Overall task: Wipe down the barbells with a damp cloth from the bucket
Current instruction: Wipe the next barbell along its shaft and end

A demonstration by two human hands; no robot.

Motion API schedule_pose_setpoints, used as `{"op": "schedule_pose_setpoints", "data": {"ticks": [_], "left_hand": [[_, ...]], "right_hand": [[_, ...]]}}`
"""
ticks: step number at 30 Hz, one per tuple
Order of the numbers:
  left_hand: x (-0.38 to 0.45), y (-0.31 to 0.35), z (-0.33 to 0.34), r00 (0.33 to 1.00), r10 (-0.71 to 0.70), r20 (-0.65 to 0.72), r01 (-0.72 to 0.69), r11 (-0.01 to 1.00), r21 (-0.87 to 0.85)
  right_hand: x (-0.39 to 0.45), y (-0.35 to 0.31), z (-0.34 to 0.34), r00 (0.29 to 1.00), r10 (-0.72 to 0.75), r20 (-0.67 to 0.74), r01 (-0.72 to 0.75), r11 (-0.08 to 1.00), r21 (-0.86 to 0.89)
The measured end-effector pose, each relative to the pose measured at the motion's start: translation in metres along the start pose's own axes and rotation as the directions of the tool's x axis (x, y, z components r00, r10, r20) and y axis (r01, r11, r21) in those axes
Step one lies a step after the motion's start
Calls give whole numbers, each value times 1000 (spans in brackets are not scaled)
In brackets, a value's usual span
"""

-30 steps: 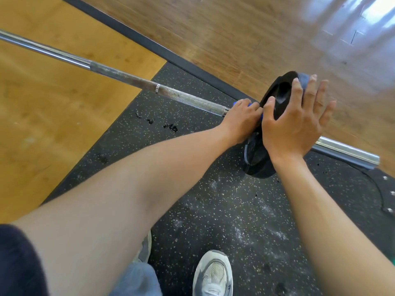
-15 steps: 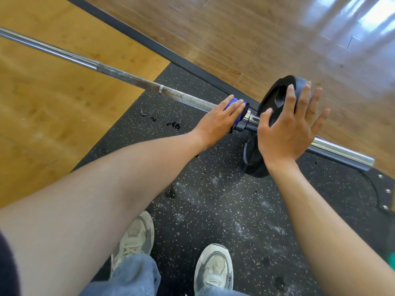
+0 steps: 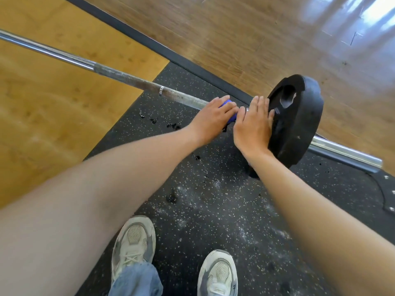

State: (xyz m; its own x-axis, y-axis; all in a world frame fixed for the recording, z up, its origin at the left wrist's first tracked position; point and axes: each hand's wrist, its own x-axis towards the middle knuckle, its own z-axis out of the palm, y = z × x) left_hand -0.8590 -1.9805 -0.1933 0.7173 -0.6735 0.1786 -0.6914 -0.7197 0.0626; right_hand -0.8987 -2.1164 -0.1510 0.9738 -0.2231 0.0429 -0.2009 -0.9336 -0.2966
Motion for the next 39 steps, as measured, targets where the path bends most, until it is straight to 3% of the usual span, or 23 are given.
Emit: {"op": "schedule_pose_setpoints", "data": {"ticks": [2, 5, 7, 9, 13, 18, 22, 25, 27, 33, 39], "left_hand": [[-18, 2, 7, 996, -46, -75, 46, 999, -6], [-23, -2, 13, 999, -44, -29, 45, 998, 49], [-3, -5, 8, 1000, -19, -21, 22, 990, 139], [17, -5, 2, 996, 34, 80, -51, 973, 226], [17, 8, 9, 988, 35, 152, -58, 987, 147], [-18, -16, 9, 996, 59, -60, -51, 991, 127], [-12, -22, -9, 997, 58, 54, -64, 991, 116], [4, -8, -6, 982, 179, 63, -182, 983, 39], [10, -11, -1, 979, 193, 66, -191, 981, -42], [18, -53, -9, 921, 357, 156, -356, 934, -38], [22, -54, -11, 936, 305, 178, -306, 952, -25]], "right_hand": [[26, -1, 6, 1000, 23, 10, -23, 1000, 2], [57, 1, 19, 985, 156, 78, -160, 986, 38], [61, 2, 31, 987, 147, 62, -148, 989, 14], [58, 2, 32, 984, 157, 82, -159, 987, 13], [57, 4, 23, 973, 176, 152, -190, 978, 83], [50, 4, 23, 980, 161, 118, -178, 973, 145], [47, 2, 21, 973, 200, 114, -220, 955, 198], [54, 2, 24, 948, 317, -36, -269, 853, 447], [58, 5, 28, 921, 358, -151, -217, 797, 564], [70, 9, 33, 929, 355, -108, -279, 860, 428], [75, 3, 35, 923, 377, -82, -332, 884, 329]]}}
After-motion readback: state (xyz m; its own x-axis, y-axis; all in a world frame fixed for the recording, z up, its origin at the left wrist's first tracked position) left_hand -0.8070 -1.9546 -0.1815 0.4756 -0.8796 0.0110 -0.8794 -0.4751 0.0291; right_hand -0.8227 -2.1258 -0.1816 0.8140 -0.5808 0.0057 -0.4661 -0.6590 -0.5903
